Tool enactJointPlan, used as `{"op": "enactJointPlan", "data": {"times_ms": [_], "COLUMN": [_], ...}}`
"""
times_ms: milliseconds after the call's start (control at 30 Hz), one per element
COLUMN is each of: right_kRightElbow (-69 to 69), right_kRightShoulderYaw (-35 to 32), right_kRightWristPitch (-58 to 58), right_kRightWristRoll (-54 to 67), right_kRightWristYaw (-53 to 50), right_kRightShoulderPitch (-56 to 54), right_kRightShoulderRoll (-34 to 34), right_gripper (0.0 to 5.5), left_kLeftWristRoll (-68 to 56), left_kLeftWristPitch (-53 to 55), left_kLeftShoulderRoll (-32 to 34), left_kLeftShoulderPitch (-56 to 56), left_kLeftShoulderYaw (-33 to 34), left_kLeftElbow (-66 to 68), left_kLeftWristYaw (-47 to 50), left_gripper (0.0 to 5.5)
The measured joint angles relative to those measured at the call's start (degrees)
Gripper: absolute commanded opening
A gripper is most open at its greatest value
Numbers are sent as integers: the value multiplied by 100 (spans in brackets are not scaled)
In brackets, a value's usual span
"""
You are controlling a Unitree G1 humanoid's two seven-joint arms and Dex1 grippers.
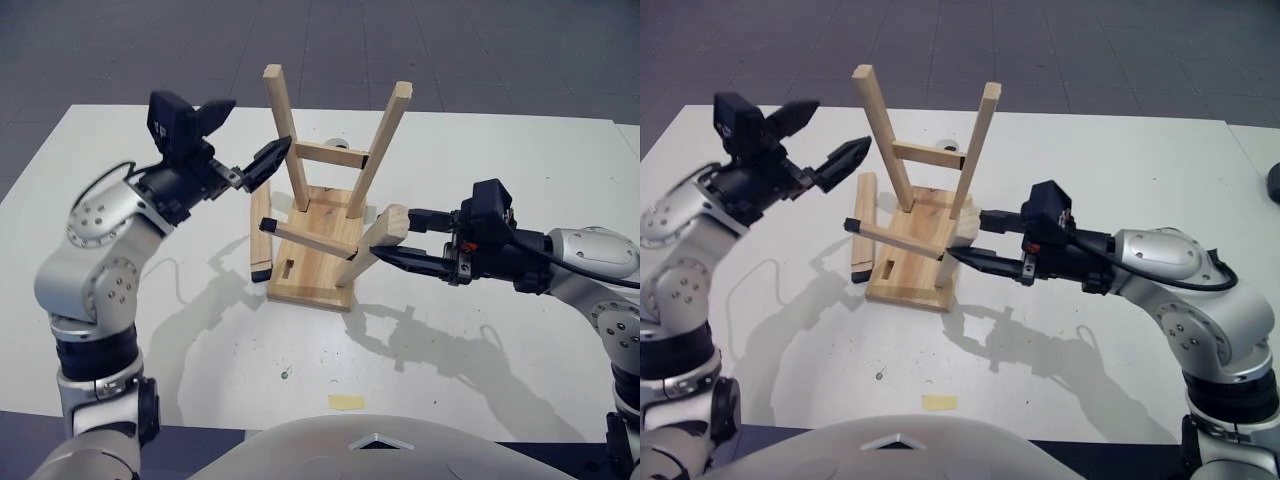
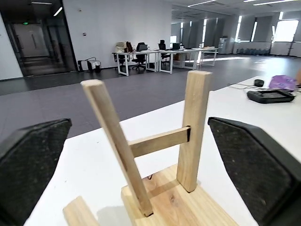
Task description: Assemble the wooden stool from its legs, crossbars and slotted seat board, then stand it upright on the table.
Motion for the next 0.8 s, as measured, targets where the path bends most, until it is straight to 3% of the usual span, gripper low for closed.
{"op": "enactJointPlan", "data": {"times_ms": [200, 333, 433, 800], "right_kRightElbow": [-172, -239, -262, -260], "right_kRightShoulderYaw": [-114, -96, -79, -69], "right_kRightWristPitch": [-37, -77, -108, -122], "right_kRightWristRoll": [87, 89, 89, 130], "right_kRightWristYaw": [-266, -425, -492, -568], "right_kRightShoulderPitch": [278, 360, 384, 402], "right_kRightShoulderRoll": [51, 105, 113, 123], "right_gripper": [206, 206, 206, 206], "left_kLeftWristRoll": [943, 1474, 1861, 2282], "left_kLeftWristPitch": [-556, -777, -972, -1117], "left_kLeftShoulderRoll": [-72, -436, -500, -393], "left_kLeftShoulderPitch": [656, 1139, 1345, 1077], "left_kLeftShoulderYaw": [178, -409, -775, -803], "left_kLeftElbow": [-269, -571, -590, -601], "left_kLeftWristYaw": [823, 1241, 1300, 1235], "left_gripper": [540, 540, 540, 540]}}
